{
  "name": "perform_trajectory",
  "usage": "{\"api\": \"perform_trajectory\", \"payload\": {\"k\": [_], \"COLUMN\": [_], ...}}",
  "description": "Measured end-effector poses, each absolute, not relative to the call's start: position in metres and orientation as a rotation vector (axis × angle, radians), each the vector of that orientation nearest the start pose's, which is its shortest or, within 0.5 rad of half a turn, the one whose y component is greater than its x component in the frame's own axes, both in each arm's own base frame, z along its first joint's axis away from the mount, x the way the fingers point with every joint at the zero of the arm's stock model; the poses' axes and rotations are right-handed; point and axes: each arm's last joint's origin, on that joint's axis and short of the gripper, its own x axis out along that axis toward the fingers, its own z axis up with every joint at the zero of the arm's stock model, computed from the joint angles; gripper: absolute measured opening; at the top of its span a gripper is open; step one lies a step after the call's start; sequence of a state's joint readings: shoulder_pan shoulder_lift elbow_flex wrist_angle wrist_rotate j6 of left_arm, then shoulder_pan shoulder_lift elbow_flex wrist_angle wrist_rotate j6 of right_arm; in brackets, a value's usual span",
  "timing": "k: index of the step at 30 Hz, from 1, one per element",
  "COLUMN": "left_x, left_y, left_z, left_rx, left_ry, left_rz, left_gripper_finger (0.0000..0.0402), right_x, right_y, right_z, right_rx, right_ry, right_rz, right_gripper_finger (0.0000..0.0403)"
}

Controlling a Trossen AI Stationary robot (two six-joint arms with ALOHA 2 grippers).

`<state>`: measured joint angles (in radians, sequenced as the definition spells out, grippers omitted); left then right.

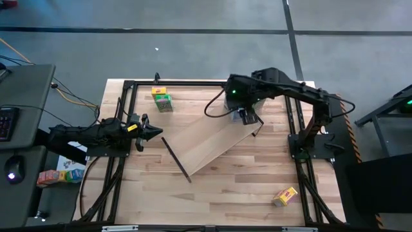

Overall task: Stack cereal on shelf
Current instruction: Put the blue cereal box on the shelf aligned with the other blue cereal box

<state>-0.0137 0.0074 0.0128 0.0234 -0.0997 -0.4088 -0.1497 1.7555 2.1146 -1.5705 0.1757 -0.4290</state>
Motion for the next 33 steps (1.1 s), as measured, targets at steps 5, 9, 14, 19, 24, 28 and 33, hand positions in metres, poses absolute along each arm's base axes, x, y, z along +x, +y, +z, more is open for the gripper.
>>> {"api": "perform_trajectory", "payload": {"k": [5, 9, 14, 19, 24, 28, 33], "left_x": [0.097, 0.097, 0.097, 0.097, 0.097, 0.097, 0.097], "left_y": [0.002, 0.002, 0.002, 0.002, 0.002, 0.002, 0.002], "left_z": [0.17, 0.17, 0.169, 0.169, 0.17, 0.169, 0.169], "left_rx": [-0.41, -0.41, -0.41, -0.41, -0.41, -0.41, -0.41], "left_ry": [-0.046, -0.046, -0.045, -0.046, -0.046, -0.045, -0.046], "left_rz": [0.079, 0.079, 0.079, 0.079, 0.079, 0.079, 0.079], "left_gripper_finger": [0.0003, 0.0003, 0.0003, 0.0003, 0.0003, 0.0003, 0.0003], "right_x": [0.298, 0.287, 0.267, 0.237, 0.221, 0.219, 0.215], "right_y": [-0.049, -0.042, -0.025, -0.003, 0.005, -0.002, -0.014], "right_z": [0.442, 0.455, 0.439, 0.397, 0.363, 0.345, 0.326], "right_rx": [-0.296, -0.103, 0.026, 0.103, 0.179, 0.222, 0.205], "right_ry": [1.133, 1.052, 1.117, 1.185, 1.007, 0.869, 0.907], "right_rz": [-0.044, 0.005, 0.08, 0.088, -0.046, -0.194, -0.314], "right_gripper_finger": [0.0236, 0.0221, 0.0155, 0.0041, 0.0017, 0.0004, 0.0002]}}
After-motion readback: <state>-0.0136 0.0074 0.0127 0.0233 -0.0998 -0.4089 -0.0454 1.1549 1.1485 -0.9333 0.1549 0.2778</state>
